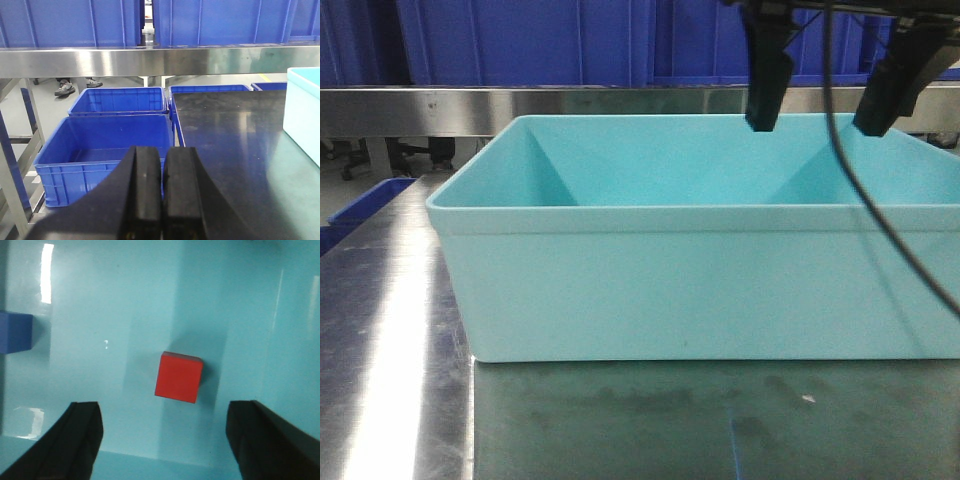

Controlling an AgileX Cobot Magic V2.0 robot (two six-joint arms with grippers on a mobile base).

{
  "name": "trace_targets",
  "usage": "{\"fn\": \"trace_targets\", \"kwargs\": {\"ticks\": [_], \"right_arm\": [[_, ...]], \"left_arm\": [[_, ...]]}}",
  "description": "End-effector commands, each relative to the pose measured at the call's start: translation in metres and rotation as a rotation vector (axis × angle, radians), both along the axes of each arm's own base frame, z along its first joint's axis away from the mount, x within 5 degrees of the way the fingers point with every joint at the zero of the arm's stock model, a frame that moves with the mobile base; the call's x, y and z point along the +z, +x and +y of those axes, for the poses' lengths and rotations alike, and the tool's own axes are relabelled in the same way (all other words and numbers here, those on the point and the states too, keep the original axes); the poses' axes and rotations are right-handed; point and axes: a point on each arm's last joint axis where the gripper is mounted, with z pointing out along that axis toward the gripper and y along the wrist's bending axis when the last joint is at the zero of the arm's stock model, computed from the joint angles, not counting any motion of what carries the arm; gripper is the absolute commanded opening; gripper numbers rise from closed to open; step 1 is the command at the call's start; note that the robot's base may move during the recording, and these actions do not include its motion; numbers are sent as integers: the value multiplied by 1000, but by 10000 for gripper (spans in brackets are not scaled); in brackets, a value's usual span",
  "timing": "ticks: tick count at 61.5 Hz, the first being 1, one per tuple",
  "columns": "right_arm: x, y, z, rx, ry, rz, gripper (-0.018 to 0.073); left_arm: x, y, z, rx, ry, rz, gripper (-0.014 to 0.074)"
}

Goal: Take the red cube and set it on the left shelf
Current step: 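Lower the open right gripper around the red cube in the tub, then close the right gripper on the red cube and lift it out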

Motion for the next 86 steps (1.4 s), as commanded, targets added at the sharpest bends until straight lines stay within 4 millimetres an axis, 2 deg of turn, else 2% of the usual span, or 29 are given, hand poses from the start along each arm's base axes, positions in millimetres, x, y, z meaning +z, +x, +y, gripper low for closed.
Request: {"fn": "trace_targets", "kwargs": {"ticks": [1, 22, 39, 64, 68, 80, 86], "right_arm": [[15, 1, 4, -5, 32, -69, 617], [-29, 19, 13, -27, -55, 63, 617], [-39, 26, 12, -72, -92, 49, 617], [-67, 39, 18, -67, -114, 90, 609], [-69, 39, 18, -68, -118, 98, 568], [-71, 39, 18, -68, -124, 108, 302], [-71, 38, 18, -69, -125, 114, 218]], "left_arm": [[1, 0, 0, 2, -9, -79, 101], [1, 0, 0, 2, -9, -79, 101], [1, 0, 0, 2, -9, -79, 101], [1, 0, 0, 2, -9, -79, 101], [1, 0, 0, 2, -9, -79, 101], [1, 0, 0, 2, -9, -79, 101], [1, 0, 0, 2, -9, -79, 101]]}}
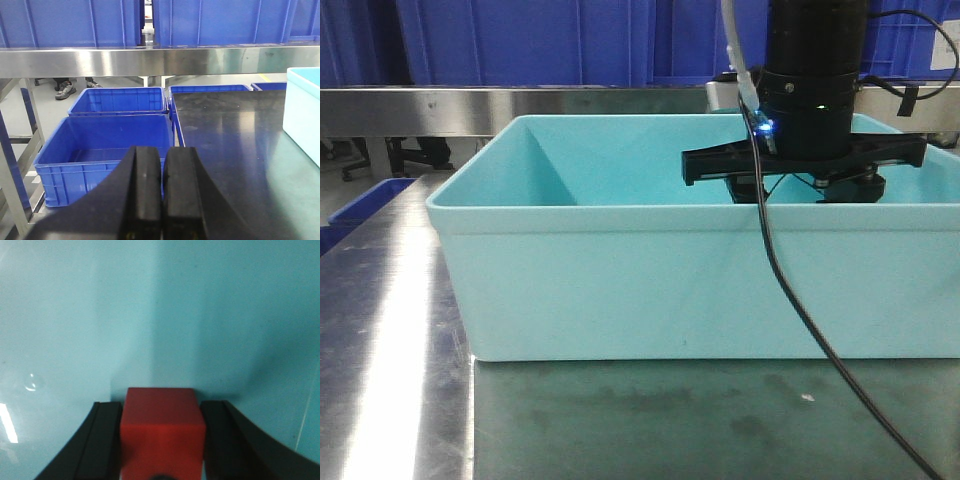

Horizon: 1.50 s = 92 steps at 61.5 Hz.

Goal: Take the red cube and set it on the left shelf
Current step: 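Close the right gripper on the red cube and lift it out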

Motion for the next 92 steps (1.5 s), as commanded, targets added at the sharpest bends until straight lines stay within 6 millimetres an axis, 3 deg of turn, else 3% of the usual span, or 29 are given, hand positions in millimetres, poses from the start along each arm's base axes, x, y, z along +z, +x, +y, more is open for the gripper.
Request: {"fn": "trace_targets", "kwargs": {"ticks": [1, 9, 18, 33, 44, 58, 79, 92], "right_arm": [[27, 0, -2, 3, 21, -75, 211], [39, -3, -3, 2, 30, -93, 211], [74, -10, -6, 21, 71, -186, 211], [156, -54, -18, 114, 149, -428, 211], [197, -93, -29, 198, 200, -606, 211], [200, -139, -55, 242, 207, -666, 210], [175, -198, -89, 262, 273, -821, 210], [162, -229, -105, 295, 337, -1011, 210]], "left_arm": [[1, 0, 0, 2, -9, -79, 101], [1, 0, 0, 2, -9, -79, 101], [1, 0, 0, 2, -9, -79, 101], [1, 0, 0, 2, -9, -79, 101], [1, 0, 0, 2, -9, -79, 101], [1, 0, 0, 2, -9, -79, 101], [1, 0, 0, 2, -9, -79, 101], [1, 0, 0, 2, -9, -79, 101]]}}
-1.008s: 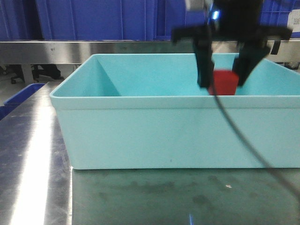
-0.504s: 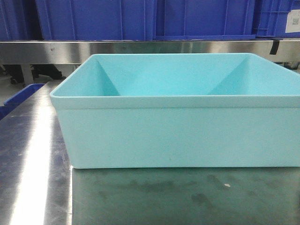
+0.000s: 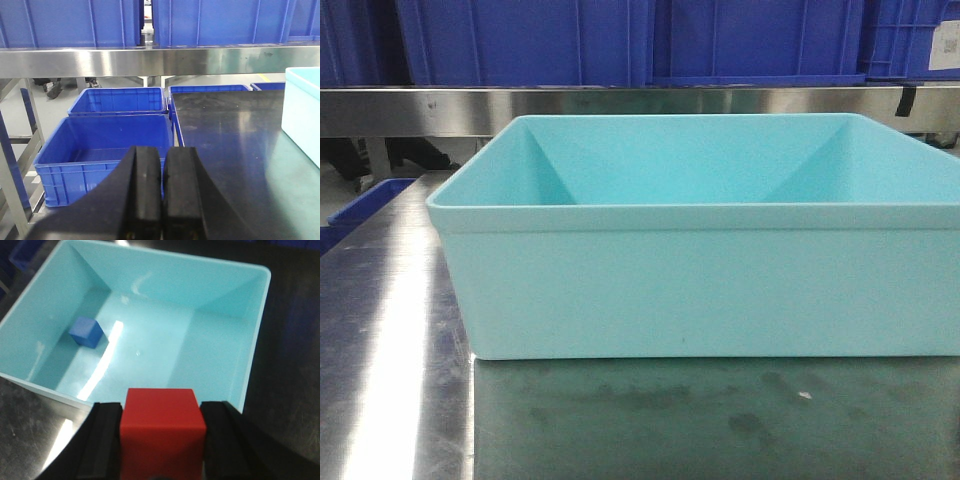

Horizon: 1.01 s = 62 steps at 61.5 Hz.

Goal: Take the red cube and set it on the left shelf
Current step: 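Close the right gripper on the red cube and lift it out, then drive the base to the blue crate shelf holding the red cube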

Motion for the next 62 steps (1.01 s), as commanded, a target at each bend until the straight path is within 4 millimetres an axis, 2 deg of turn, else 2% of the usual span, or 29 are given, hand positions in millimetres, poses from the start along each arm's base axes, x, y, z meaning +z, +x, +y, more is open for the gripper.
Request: {"fn": "trace_targets", "kwargs": {"ticks": [1, 12, 23, 62], "right_arm": [[13, -11, -6, 31, 57, -207, 210], [4, -28, -15, 73, 61, -363, 210], [-3, -34, -17, 97, 59, -452, 210], [-5, -33, -17, 97, 52, -439, 210]], "left_arm": [[1, 0, 0, 2, -9, -79, 101], [1, 0, 0, 2, -9, -79, 101], [1, 0, 0, 2, -9, -79, 101], [1, 0, 0, 2, -9, -79, 101]]}}
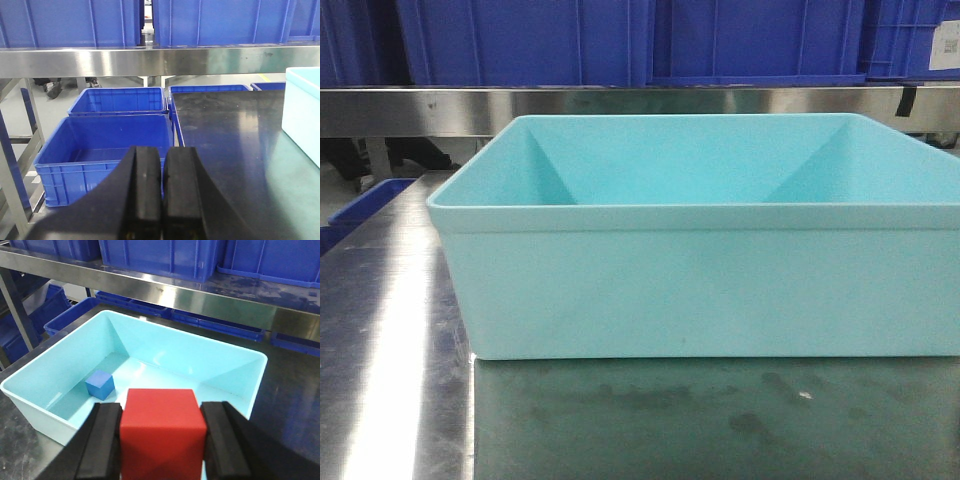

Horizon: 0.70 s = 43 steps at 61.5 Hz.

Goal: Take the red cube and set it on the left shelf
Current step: 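Drive the base to the blue crate shelf holding the red cube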

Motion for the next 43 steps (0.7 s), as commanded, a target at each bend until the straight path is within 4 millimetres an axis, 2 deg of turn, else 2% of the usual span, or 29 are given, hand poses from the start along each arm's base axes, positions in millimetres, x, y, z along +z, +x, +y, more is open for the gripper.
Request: {"fn": "trace_targets", "kwargs": {"ticks": [1, 43], "right_arm": [[15, 0, 0, 9, 25, -100, 210], [15, 0, 0, 9, 25, -100, 210]], "left_arm": [[1, 0, 0, 2, -9, -79, 101], [1, 0, 0, 2, -9, -79, 101]]}}
